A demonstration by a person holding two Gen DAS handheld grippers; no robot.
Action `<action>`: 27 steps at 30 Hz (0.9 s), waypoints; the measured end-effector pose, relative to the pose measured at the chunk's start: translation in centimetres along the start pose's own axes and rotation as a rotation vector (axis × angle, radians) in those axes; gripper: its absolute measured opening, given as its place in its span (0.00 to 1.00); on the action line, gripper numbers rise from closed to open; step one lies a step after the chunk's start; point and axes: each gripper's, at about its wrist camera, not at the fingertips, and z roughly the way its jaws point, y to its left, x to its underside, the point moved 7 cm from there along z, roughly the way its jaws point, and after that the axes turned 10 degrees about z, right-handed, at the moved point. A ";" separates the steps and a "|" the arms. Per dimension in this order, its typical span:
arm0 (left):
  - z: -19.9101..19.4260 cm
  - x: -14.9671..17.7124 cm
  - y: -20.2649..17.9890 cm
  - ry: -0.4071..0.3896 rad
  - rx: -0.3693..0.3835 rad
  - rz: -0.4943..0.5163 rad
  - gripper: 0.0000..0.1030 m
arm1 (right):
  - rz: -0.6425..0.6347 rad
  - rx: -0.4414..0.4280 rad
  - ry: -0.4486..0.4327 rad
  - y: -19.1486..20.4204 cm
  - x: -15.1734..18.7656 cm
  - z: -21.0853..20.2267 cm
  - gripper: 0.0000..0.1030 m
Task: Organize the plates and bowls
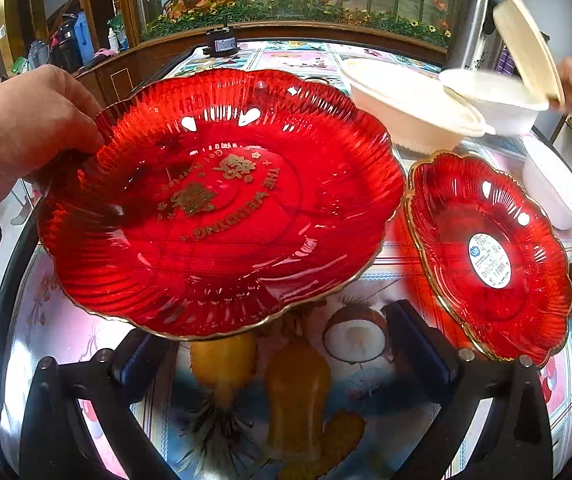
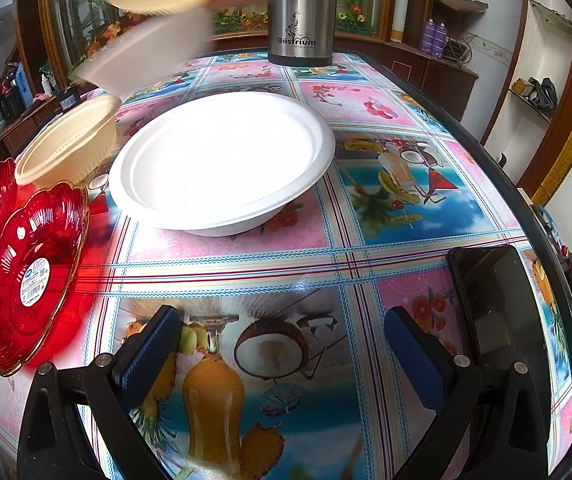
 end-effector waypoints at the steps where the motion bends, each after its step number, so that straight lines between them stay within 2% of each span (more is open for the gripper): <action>1: 0.0 0.0 0.0 0.000 0.000 0.000 1.00 | 0.000 0.000 0.000 0.0 0.0 0.0 0.99; 16: 0.1 -0.1 -0.1 -0.008 -0.004 0.002 1.00 | 0.000 0.000 0.000 0.0 0.0 0.0 0.99; 19: 0.1 -0.1 -0.1 -0.009 -0.003 0.002 1.00 | 0.008 -0.010 -0.001 0.1 0.0 -0.1 0.99; 20: 0.1 -0.1 -0.1 -0.009 -0.003 0.001 1.00 | 0.035 -0.048 -0.006 0.3 -0.1 -0.1 0.99; 23: 0.2 -0.1 -0.1 -0.008 -0.003 0.002 1.00 | 0.008 -0.011 -0.001 0.1 0.0 0.0 0.99; 27: 0.1 -0.1 -0.1 -0.008 -0.003 0.001 1.00 | 0.023 -0.030 -0.004 0.2 -0.1 -0.1 0.99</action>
